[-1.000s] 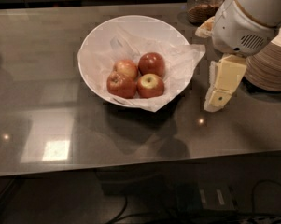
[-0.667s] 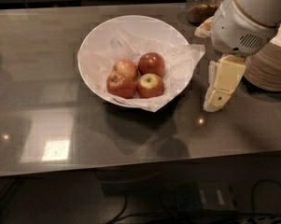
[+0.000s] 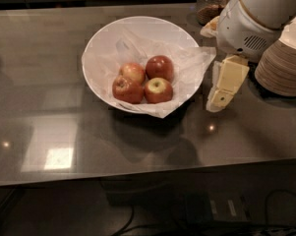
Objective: Pick apple from white bowl
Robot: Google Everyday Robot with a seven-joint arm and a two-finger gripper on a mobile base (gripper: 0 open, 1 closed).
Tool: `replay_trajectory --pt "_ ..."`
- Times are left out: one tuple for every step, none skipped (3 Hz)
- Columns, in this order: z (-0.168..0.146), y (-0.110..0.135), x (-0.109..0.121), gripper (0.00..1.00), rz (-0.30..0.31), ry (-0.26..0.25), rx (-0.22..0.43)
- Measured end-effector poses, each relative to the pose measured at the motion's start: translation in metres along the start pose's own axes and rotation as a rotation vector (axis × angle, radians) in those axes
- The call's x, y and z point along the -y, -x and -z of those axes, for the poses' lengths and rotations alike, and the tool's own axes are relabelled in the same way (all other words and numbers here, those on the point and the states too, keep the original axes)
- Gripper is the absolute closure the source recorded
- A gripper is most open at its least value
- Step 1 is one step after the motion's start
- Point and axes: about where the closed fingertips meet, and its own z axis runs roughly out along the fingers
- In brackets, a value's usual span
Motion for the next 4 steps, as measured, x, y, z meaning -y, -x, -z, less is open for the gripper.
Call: replay_trajectory --pt "-0.011 0.013 0.012 0.0 0.033 0.011 0.026" --pt "-0.022 0.028 0.02 0.0 0.067 0.036 0.066" --pt "-0.034 0.041 0.025 0.09 0.098 0.064 0.101" --pt "-0.048 0.049 0.03 0.23 0.118 0.093 0.142"
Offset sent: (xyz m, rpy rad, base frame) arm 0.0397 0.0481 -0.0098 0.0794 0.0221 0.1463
